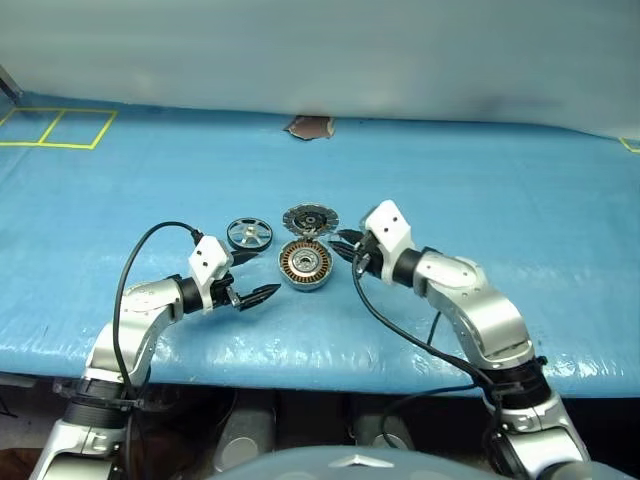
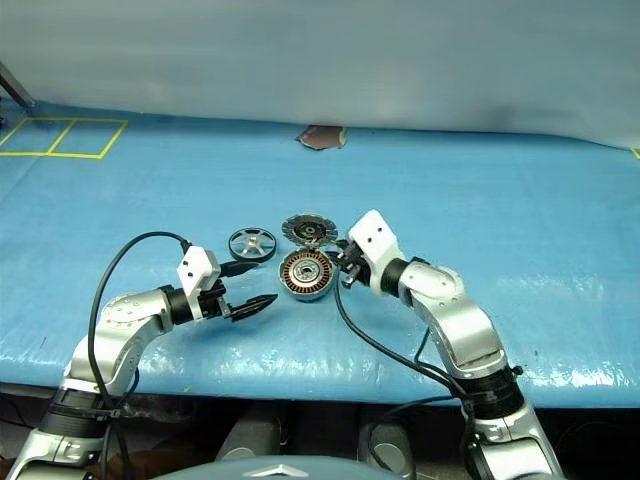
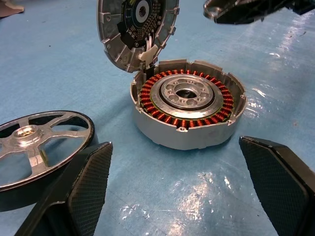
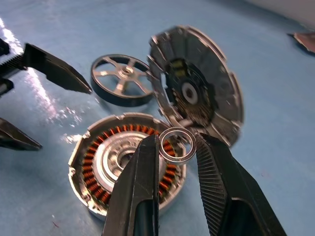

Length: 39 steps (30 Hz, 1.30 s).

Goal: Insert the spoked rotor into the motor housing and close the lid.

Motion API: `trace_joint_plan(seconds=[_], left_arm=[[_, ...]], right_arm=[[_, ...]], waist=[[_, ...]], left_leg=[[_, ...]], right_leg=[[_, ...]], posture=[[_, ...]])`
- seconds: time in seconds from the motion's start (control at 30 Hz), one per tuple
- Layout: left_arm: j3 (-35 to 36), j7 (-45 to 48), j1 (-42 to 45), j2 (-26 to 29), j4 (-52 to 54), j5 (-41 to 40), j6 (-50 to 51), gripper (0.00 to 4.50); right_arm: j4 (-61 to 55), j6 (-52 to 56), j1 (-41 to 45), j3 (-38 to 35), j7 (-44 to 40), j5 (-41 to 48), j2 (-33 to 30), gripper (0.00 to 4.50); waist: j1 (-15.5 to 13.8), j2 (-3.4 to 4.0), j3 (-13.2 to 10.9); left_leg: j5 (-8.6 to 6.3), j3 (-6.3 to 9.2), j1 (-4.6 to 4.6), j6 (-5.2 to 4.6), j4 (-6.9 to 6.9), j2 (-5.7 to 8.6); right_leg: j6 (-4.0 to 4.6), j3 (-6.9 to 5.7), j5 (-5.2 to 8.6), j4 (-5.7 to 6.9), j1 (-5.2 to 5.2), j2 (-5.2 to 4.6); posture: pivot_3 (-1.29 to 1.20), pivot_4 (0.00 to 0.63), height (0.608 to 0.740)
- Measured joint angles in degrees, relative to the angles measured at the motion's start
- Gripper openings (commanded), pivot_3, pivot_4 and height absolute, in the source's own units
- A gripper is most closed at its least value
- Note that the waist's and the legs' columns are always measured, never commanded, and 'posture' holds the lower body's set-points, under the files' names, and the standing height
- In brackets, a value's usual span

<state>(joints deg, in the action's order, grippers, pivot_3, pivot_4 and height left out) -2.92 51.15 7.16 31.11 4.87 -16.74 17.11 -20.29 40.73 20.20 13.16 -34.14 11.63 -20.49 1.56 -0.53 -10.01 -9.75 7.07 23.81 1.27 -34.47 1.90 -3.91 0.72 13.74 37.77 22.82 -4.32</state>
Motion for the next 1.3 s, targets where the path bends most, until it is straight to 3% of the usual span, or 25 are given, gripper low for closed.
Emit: trace_joint_plan(seconds=[0.27, 0.93, 1.07, 1.3], left_arm=[[0.08, -1.11, -0.86, -0.03, -0.01, 0.36, -0.2, 4.5], [0.13, -2.32, -1.5, 0.08, 0.0, 0.38, -0.28, 4.5], [0.12, -2.33, -1.49, 0.07, 0.0, 0.38, -0.3, 4.5], [0.08, -2.34, -1.49, 0.04, 0.0, 0.38, -0.3, 4.5]], right_arm=[[8.65, -0.5, 2.82, 6.75, -0.67, -1.95, 2.76, 0.75], [15.76, -3.98, 3.78, 7.85, -1.25, -3.9, 4.81, 0.75], [15.85, -4.52, 3.78, 7.87, -0.93, -4.58, 5.04, 2.01], [15.92, -5.39, 3.55, 7.55, -0.46, -5.37, 5.01, 2.01]], waist=[[0.22, 0.01, 0.0], [0.51, 0.01, 0.0], [0.51, 0.02, 0.0], [0.51, 0.01, 0.0]], left_leg=[[0.0, 0.0, -0.01, 0.0, -0.01, 0.0], [0.0, 0.0, -0.02, 0.0, -0.02, 0.0], [0.0, 0.0, -0.02, 0.01, -0.02, 0.0], [0.0, 0.0, -0.02, 0.01, -0.01, 0.0]], right_leg=[[0.02, 0.01, 0.01, 0.02, 0.01, 0.02], [-0.11, 0.01, -0.07, 0.03, 0.0, 0.03], [-0.11, 0.01, -0.08, 0.03, 0.0, 0.03], [-0.13, 0.01, -0.09, 0.03, 0.01, 0.03]], posture=[[0.0, 0.15, 0.74], [0.0, 0.15, 0.74], [0.0, 0.15, 0.74], [0.0, 0.15, 0.74]])
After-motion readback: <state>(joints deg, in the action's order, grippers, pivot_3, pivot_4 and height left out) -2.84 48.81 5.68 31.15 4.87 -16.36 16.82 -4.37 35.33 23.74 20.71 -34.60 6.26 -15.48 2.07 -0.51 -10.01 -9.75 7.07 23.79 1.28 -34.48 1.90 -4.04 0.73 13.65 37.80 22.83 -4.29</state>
